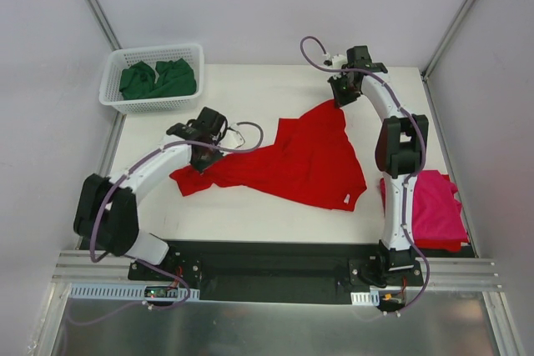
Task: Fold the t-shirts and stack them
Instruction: Flatten out the tshirt
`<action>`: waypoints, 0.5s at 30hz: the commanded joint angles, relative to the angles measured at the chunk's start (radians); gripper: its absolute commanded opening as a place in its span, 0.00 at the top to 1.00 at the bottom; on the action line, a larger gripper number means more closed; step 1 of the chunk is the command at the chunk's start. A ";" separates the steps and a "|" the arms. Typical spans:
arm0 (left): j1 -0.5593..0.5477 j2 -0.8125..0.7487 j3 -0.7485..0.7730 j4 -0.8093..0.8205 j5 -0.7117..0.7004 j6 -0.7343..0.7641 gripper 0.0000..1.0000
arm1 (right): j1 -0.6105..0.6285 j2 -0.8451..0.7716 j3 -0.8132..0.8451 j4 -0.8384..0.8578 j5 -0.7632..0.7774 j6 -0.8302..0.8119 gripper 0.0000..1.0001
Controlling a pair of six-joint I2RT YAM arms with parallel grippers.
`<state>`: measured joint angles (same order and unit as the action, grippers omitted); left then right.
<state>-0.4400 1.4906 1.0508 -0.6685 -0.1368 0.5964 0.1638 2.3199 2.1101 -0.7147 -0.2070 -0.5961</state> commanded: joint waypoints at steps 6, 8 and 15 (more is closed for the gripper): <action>0.018 -0.285 0.000 -0.020 -0.211 0.065 1.00 | -0.003 -0.062 -0.007 -0.005 0.011 -0.031 0.99; 0.055 -0.302 -0.024 -0.017 -0.215 0.072 1.00 | -0.003 -0.065 -0.010 -0.006 0.014 -0.033 0.99; 0.139 -0.430 -0.049 0.041 -0.259 0.085 1.00 | -0.003 -0.071 -0.021 -0.011 0.021 -0.041 0.99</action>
<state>-0.3412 1.1561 1.0008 -0.6624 -0.3260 0.6621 0.1638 2.3199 2.0960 -0.7151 -0.1947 -0.6186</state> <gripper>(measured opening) 0.005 0.018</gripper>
